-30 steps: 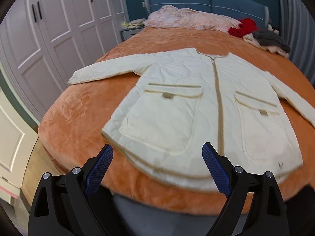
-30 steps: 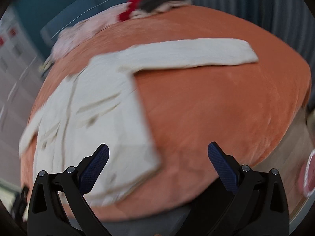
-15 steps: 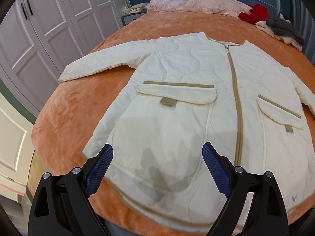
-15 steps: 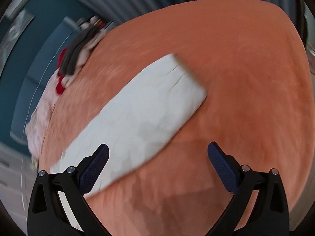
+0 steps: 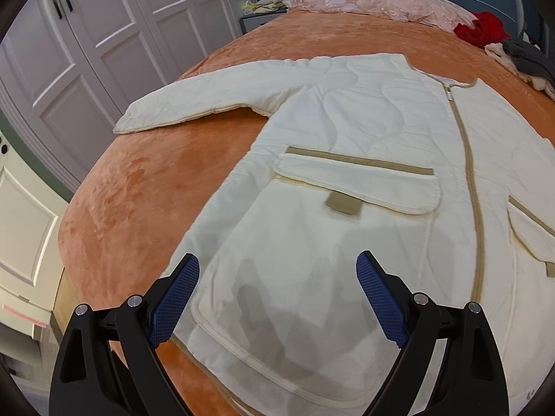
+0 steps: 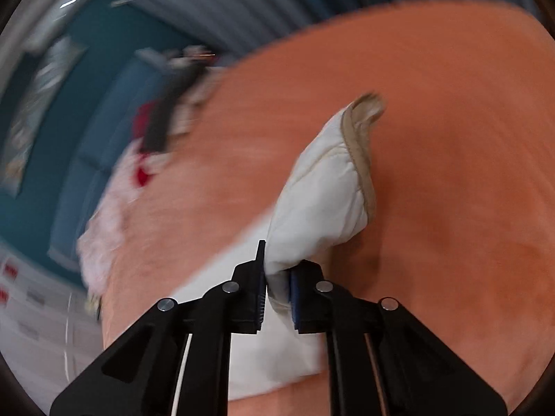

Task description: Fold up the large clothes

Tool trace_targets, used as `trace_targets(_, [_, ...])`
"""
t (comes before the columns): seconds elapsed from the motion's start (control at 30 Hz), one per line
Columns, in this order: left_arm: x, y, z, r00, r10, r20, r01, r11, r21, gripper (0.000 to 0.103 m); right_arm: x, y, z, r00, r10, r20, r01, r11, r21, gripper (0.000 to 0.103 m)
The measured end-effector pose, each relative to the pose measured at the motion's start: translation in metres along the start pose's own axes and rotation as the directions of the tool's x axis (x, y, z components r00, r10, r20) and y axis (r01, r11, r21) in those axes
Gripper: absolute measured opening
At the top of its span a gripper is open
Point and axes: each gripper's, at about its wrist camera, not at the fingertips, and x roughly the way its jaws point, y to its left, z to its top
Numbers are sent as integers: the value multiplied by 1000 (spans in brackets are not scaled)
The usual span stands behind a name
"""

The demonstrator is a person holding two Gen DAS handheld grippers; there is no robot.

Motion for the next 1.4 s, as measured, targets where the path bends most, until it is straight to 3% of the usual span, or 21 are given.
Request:
trace_targets(0.07, [4, 9, 2, 1000, 7, -3, -7, 1000, -19, 89, -9, 65, -12, 995, 102, 0, -101, 984, -147, 10])
trace_targets(0.17, [9, 20, 3, 1000, 12, -11, -13, 999, -47, 89, -22, 164, -50, 969, 243, -54, -246, 900, -359, 10])
trace_targets(0.23, [12, 30, 4, 1000, 13, -14, -14, 997, -70, 89, -28, 236, -98, 929, 339, -149, -367, 796, -481, 10])
trace_targets(0.33, [15, 42, 5, 1000, 7, -16, -9, 995, -99, 89, -29, 307, -174, 871, 395, -291, -490, 654, -577, 10])
trace_targets(0.47, [19, 57, 9, 1000, -6, -14, 4, 993, -122, 89, -17, 361, -286, 827, 343, -446, -562, 491, -665, 13])
trace_targets(0.57, [20, 64, 16, 999, -39, -1, 39, 991, -127, 89, -3, 373, -354, 797, 273, -539, -602, 426, -676, 20])
trace_targets(0.63, [22, 65, 22, 997, -73, -1, 72, 989, -130, 90, 3, 373, -384, 787, 236, -569, -613, 393, -685, 46])
trace_targets(0.73, [23, 65, 35, 987, -159, 7, 158, 975, -155, 89, -11, 358, -414, 775, 213, -595, -628, 358, -690, 52])
trace_targets(0.8, [26, 59, 47, 974, -226, 10, 224, 959, -176, 89, -13, 351, -414, 776, 215, -593, -626, 377, -683, 55])
trace_targets(0.87, [29, 48, 60, 957, -290, 15, 288, 938, -192, 90, -15, 334, -401, 792, 221, -569, -602, 437, -669, 56])
trace_targets(0.93, [37, 33, 72, 934, -356, 5, 349, 914, -205, 90, -11, 306, -371, 822, 212, -528, -551, 531, -644, 58])
trace_targets(1.0, [47, 15, 84, 901, -433, -4, 421, 878, -227, 90, 3, 285, -343, 850, 190, -492, -492, 621, -610, 58])
trace_targets(1.1, [71, -16, 98, 863, -505, -34, 478, 836, -270, 90, 16, 243, -300, 890, 144, -434, -386, 743, -546, 59])
trace_targets(1.2, [92, -34, 102, 838, -541, -67, 493, 805, -330, 89, 27, 197, -263, 909, 123, -398, -307, 843, -441, 60])
trace_targets(1.23, [95, -36, 103, 845, -530, -65, 480, 808, -342, 87, 33, 186, -253, 910, 123, -395, -290, 871, -396, 60])
trace_targets(1.3, [95, -38, 105, 850, -525, -47, 480, 807, -343, 67, 47, 163, -239, 907, 130, -401, -264, 916, -301, 60])
trace_targets(1.33, [96, -41, 108, 842, -537, -57, 491, 805, -333, 46, 56, 152, -232, 906, 135, -402, -248, 937, -246, 60])
trace_targets(1.37, [95, -44, 111, 848, -526, -66, 482, 816, -320, 26, 62, 147, -229, 904, 145, -403, -248, 945, -215, 60])
trace_targets(1.4, [94, -44, 114, 853, -519, -59, 479, 822, -309, 15, 68, 143, -225, 902, 165, -399, -252, 952, -175, 56])
